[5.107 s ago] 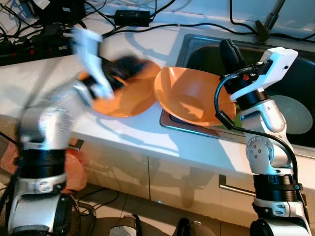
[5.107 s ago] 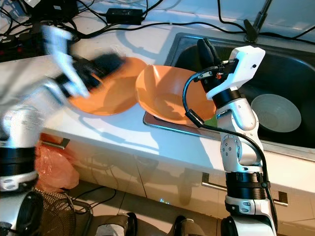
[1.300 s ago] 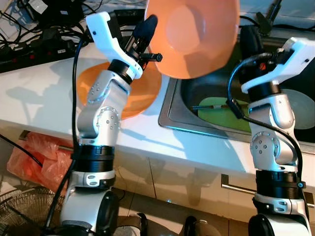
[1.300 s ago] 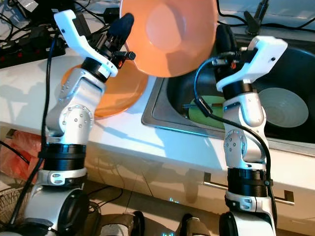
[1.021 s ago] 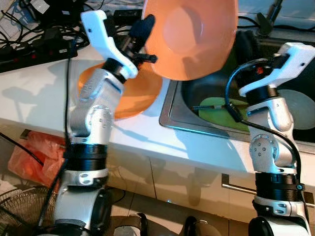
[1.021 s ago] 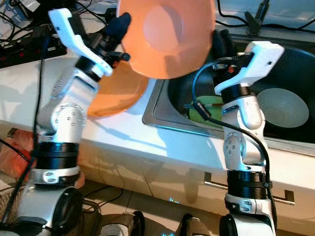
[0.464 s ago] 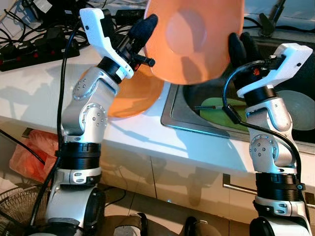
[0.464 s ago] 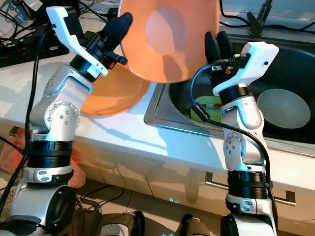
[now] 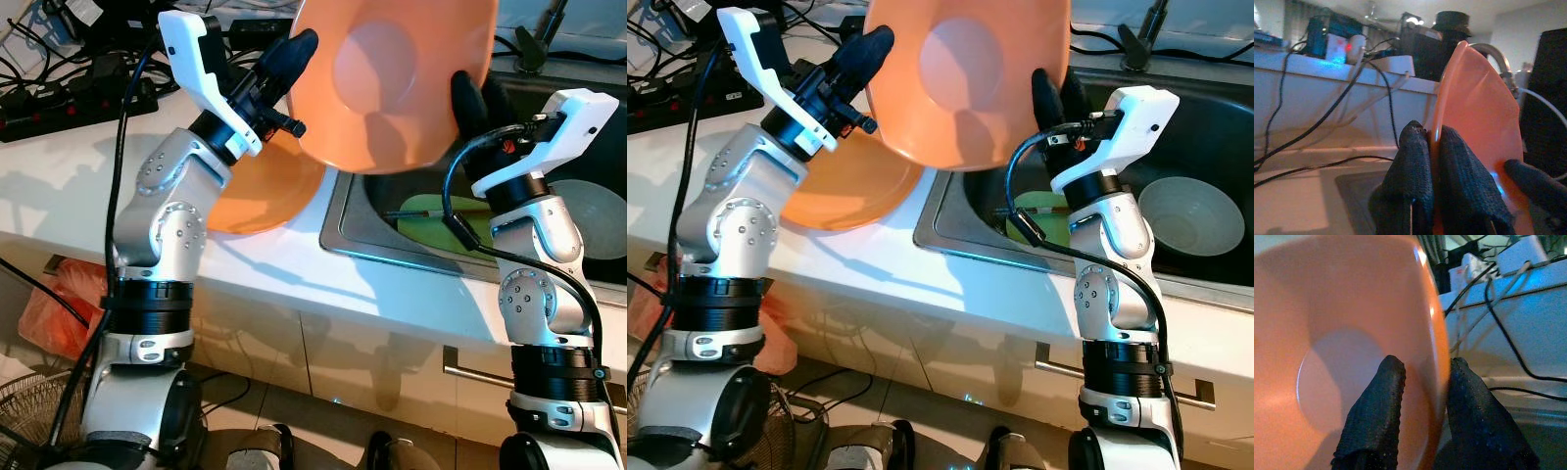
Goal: Kitchen organization
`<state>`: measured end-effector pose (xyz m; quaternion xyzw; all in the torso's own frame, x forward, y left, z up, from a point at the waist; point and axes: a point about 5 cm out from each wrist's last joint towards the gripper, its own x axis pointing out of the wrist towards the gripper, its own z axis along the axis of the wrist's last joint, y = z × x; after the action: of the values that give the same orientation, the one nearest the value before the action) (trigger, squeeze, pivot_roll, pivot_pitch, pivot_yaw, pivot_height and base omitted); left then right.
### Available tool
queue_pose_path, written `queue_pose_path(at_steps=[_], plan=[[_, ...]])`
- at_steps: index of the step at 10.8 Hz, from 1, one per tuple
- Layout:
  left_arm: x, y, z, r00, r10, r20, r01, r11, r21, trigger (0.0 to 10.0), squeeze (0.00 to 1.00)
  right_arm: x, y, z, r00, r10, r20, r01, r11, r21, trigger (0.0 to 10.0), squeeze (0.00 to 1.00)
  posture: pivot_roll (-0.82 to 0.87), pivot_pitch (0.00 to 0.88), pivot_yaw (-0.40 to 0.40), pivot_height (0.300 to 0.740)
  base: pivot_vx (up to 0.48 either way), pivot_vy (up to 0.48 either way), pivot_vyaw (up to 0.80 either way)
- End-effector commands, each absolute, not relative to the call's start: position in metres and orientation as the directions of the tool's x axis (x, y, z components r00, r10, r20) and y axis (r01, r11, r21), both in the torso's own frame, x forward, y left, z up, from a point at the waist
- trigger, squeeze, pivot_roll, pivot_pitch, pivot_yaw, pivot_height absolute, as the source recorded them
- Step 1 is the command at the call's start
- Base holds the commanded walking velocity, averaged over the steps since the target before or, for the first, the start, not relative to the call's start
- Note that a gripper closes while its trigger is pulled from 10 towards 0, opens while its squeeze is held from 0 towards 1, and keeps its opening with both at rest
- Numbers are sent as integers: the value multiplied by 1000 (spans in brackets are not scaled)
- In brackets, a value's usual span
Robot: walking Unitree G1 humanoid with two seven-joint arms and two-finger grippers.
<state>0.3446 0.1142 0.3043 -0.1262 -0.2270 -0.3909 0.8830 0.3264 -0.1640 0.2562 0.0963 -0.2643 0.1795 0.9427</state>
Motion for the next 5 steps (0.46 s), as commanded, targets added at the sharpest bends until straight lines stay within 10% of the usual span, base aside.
queue_pose_path(at_steps=[1, 3, 5], plan=[[342, 114, 319, 536, -656, 532, 775, 632, -2, 10000, 0, 327, -161, 249, 803, 319, 504, -413, 907, 84, 10000, 0, 123, 161, 48, 740, 0, 0, 0], [346, 121, 320, 516, -692, 505, 791, 612, 29, 10000, 0, 327, -160, 248, 791, 351, 501, -449, 889, 85, 10000, 0, 125, 160, 47, 740, 0, 0, 0], [348, 123, 318, 517, -700, 493, 793, 609, 34, 10000, 0, 327, -159, 247, 788, 360, 499, -457, 885, 83, 0, 0, 121, 158, 46, 740, 0, 0, 0]])
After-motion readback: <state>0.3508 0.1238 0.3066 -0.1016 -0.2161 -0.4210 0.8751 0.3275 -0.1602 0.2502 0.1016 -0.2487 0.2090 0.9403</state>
